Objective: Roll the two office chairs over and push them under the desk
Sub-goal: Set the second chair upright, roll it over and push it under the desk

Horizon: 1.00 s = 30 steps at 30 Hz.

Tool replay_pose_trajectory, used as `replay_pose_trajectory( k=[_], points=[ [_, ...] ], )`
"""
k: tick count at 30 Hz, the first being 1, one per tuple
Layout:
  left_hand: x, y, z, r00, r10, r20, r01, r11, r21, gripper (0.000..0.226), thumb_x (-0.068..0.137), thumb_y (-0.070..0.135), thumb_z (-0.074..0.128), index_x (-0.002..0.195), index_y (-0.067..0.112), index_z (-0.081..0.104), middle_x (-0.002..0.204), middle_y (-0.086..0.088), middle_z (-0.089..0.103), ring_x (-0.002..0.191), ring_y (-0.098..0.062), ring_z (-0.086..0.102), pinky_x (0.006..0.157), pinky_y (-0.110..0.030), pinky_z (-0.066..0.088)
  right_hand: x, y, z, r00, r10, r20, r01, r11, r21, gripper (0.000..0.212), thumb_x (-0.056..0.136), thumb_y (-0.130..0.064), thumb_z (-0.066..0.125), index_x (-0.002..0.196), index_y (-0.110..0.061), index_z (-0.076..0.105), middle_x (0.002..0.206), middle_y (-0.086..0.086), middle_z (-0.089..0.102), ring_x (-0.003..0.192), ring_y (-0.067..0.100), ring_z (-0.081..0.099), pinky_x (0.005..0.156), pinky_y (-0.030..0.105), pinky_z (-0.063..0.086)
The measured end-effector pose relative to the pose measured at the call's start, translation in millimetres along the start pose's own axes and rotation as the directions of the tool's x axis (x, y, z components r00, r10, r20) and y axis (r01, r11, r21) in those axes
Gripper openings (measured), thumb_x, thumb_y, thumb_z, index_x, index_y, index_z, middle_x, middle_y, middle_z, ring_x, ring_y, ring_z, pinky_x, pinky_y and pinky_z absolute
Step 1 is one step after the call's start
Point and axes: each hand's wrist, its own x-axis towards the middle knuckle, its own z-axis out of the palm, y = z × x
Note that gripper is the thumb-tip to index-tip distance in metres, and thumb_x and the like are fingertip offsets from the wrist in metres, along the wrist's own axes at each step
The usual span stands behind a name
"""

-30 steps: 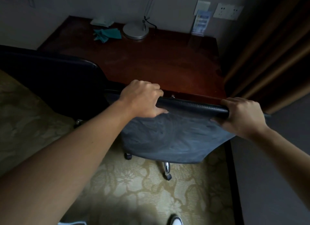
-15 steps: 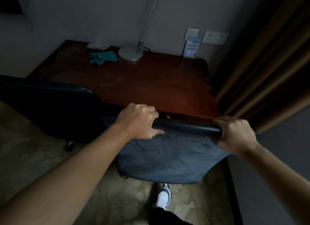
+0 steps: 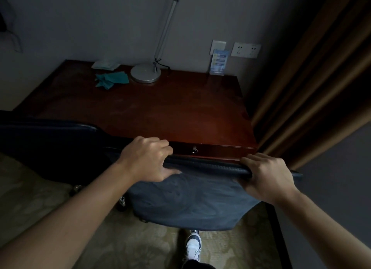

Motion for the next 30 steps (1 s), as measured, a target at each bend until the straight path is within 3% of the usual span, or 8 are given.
replay_pose_trajectory(
  k=[10, 13, 19, 25, 30],
  points=[
    [5, -34, 8, 1.0, -0.013, 0.022, 0.014, 0.999, -0.033, 0.051, 0.065, 0.062, 0.08, 0.066, 0.012, 0.071, 0.06, 0.002, 0.06, 0.053, -0.021, 0.061, 0.039, -0.028, 0.046, 23, -8, 21, 1.0, 0.001, -0.004, -0.001, 1.0, -0.006, 0.023, 0.061, -0.036, 0.075, 0.076, -0.022, 0.065, 0.069, -0.007, 0.063, 0.061, 0.018, 0.061, 0.046, 0.025, 0.039],
    [32, -40, 23, 0.996, -0.084, 0.015, 0.084, 0.996, -0.006, 0.054, 0.062, 0.064, 0.081, 0.067, 0.011, 0.072, 0.062, 0.002, 0.06, 0.056, -0.023, 0.063, 0.04, -0.031, 0.048, 50, 20, 28, 1.0, 0.007, 0.003, -0.007, 0.999, -0.037, 0.022, 0.063, -0.037, 0.072, 0.078, -0.021, 0.067, 0.071, -0.006, 0.065, 0.065, 0.02, 0.063, 0.048, 0.028, 0.044],
    [84, -44, 62, 0.995, -0.094, -0.025, 0.095, 0.995, 0.016, 0.054, 0.063, 0.065, 0.079, 0.064, 0.012, 0.069, 0.061, 0.0, 0.06, 0.054, -0.024, 0.062, 0.042, -0.029, 0.043, 84, 81, 43, 1.0, 0.003, 0.009, -0.002, 1.0, -0.019, 0.016, 0.064, -0.035, 0.061, 0.071, -0.021, 0.057, 0.066, -0.005, 0.058, 0.062, 0.021, 0.058, 0.045, 0.027, 0.037],
    [85, -48, 65, 0.993, -0.113, -0.033, 0.114, 0.992, 0.045, 0.054, 0.061, 0.062, 0.084, 0.06, 0.012, 0.064, 0.059, -0.001, 0.056, 0.051, -0.024, 0.059, 0.042, -0.025, 0.037, 96, 89, 45, 0.999, -0.032, 0.027, 0.032, 0.999, 0.001, 0.015, 0.066, -0.035, 0.061, 0.072, -0.022, 0.056, 0.067, -0.005, 0.057, 0.061, 0.019, 0.055, 0.044, 0.028, 0.039],
    [87, -47, 63, 0.993, -0.121, -0.006, 0.121, 0.992, 0.02, 0.054, 0.062, 0.064, 0.08, 0.063, 0.012, 0.067, 0.061, -0.001, 0.059, 0.055, -0.025, 0.062, 0.042, -0.028, 0.041, 97, 90, 45, 0.999, -0.019, 0.048, 0.02, 0.999, -0.025, 0.023, 0.068, -0.043, 0.066, 0.077, -0.023, 0.059, 0.072, -0.005, 0.06, 0.067, 0.021, 0.059, 0.047, 0.032, 0.043]
  ],
)
